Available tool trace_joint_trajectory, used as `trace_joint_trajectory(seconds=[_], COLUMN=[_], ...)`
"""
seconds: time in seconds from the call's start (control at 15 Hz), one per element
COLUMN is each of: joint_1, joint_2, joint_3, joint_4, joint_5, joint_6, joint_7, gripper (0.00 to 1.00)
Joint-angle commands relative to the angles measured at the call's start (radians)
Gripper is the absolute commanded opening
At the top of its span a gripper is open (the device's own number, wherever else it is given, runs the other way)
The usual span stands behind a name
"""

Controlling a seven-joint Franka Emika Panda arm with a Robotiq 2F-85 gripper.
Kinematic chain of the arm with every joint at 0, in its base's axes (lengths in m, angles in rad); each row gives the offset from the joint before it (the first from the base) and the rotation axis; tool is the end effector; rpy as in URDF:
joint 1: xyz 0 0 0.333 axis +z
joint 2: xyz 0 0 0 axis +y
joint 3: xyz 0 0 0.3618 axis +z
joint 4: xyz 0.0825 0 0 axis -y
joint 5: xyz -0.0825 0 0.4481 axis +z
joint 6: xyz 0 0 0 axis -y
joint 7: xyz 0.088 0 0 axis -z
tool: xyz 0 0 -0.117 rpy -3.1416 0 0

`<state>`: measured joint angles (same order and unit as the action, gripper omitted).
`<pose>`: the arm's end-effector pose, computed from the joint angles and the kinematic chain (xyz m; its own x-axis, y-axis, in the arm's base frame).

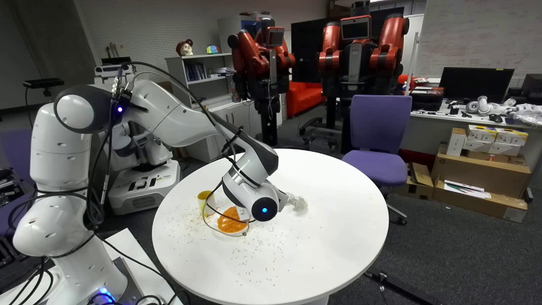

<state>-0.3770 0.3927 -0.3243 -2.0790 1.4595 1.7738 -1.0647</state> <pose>0.5359 -0.3213 0.2432 0.7789 -0.5973 0.1911 -0.0698 -0.3853 -0.9201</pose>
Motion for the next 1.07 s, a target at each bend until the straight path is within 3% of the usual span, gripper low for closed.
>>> trace_joint_trajectory(seconds=[0.0, 1.0], joint_1=[0.011, 0.071], joint_2=[0.028, 0.147], joint_3=[0.009, 0.076], joint_4=[0.059, 0.179], joint_5=[0.017, -0.006], joint_6=[0.036, 0.179], joint_7=[0.056, 0.107], gripper=[0.01, 0.01])
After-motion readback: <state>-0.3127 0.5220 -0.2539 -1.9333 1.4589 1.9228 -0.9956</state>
